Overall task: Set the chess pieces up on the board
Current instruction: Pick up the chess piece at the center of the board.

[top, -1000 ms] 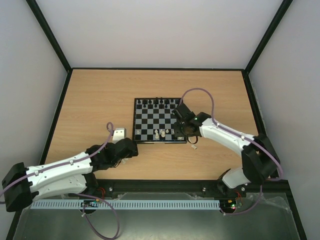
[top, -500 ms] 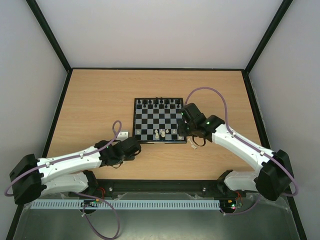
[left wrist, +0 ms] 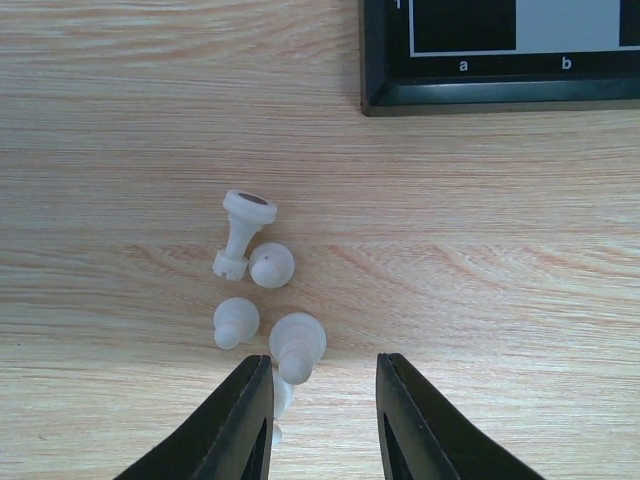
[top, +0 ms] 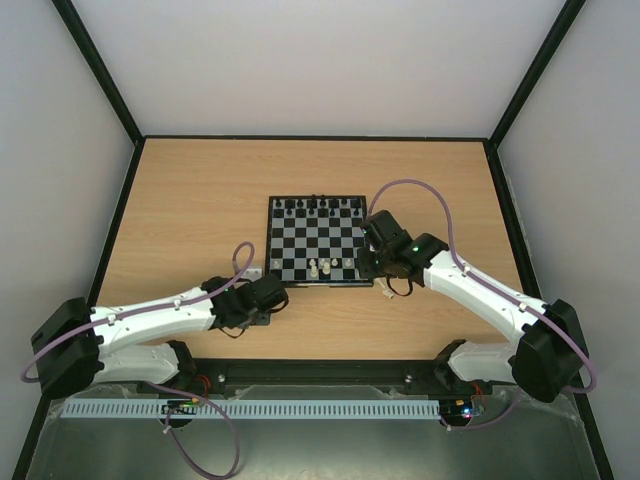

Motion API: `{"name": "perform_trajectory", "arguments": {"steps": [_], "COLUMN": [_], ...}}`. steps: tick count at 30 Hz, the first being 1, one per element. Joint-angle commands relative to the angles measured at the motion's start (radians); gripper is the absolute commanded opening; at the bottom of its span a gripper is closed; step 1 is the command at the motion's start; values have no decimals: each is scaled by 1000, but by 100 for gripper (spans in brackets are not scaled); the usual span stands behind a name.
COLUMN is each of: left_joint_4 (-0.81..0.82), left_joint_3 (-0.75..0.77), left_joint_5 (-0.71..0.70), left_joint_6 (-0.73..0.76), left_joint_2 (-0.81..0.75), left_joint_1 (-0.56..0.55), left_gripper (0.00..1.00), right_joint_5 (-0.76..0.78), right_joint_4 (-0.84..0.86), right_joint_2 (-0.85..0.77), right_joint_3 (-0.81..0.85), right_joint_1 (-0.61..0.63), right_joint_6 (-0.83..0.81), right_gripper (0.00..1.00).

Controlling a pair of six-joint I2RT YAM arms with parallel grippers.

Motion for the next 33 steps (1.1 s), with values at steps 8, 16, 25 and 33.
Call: {"name": "perform_trajectory", "arguments": {"steps": [8, 16, 25, 33], "left_joint_4": [-22, 17, 24, -18], "left_joint_3": [-21, -30, -18, 33], "left_joint_5": [-4, 0, -11, -42], "left_joint_6": [-17, -2, 9, 17], "left_joint_2": [48, 97, 108, 112], "left_joint_1": [-8, -8, -7, -8], "left_gripper": [32, 29, 14, 2], "right_joint_5": [-26, -23, -27, -27], "right_joint_4": [-30, -30, -29, -30], "right_joint_2": [-21, -23, -25, -32], "right_joint_3": [-15, -19, -20, -21], "right_joint_1": [-3, -3, -3, -2], "right_joint_6": [-22, -22, -24, -22], "right_gripper": [39, 38, 38, 38]}}
